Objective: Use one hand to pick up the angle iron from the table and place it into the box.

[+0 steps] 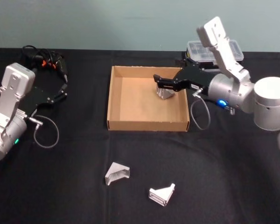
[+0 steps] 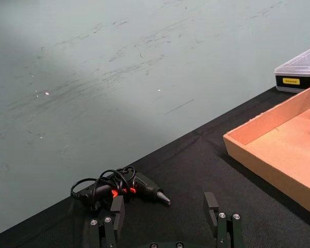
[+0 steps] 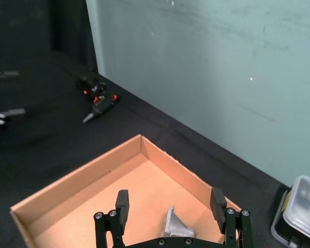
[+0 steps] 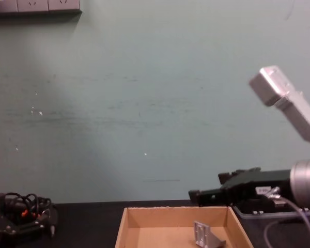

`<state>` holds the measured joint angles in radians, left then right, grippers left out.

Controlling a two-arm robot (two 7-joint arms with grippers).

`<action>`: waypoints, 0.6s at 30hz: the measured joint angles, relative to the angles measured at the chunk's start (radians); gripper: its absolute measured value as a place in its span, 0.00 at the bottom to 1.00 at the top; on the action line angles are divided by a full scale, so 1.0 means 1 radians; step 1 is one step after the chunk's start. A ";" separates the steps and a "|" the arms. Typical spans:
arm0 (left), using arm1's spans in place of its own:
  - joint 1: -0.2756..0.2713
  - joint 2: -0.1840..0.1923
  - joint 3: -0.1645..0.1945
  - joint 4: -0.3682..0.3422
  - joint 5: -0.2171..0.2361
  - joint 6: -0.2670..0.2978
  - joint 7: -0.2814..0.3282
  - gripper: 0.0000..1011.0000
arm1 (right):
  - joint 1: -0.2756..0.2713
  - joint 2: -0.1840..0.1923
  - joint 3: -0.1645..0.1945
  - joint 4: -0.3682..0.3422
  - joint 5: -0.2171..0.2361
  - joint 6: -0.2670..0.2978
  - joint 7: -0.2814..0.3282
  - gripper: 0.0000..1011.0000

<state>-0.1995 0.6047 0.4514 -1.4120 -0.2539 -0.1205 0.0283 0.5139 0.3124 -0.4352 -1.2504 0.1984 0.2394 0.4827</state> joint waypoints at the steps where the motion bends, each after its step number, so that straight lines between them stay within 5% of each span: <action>1: 0.000 0.000 0.000 0.000 0.000 0.000 0.000 0.99 | -0.014 0.013 0.007 -0.032 0.012 0.006 0.003 0.99; 8: 0.000 0.000 0.000 0.000 0.000 0.000 0.000 0.99 | -0.086 0.081 0.046 -0.190 0.064 0.024 0.009 0.99; 18: 0.000 0.000 0.000 0.000 0.000 0.000 0.000 0.99 | -0.228 0.224 0.109 -0.427 0.146 0.042 0.040 0.99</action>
<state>-0.1995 0.6047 0.4514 -1.4120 -0.2539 -0.1206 0.0283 0.2855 0.5359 -0.3260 -1.6774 0.3449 0.2816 0.5231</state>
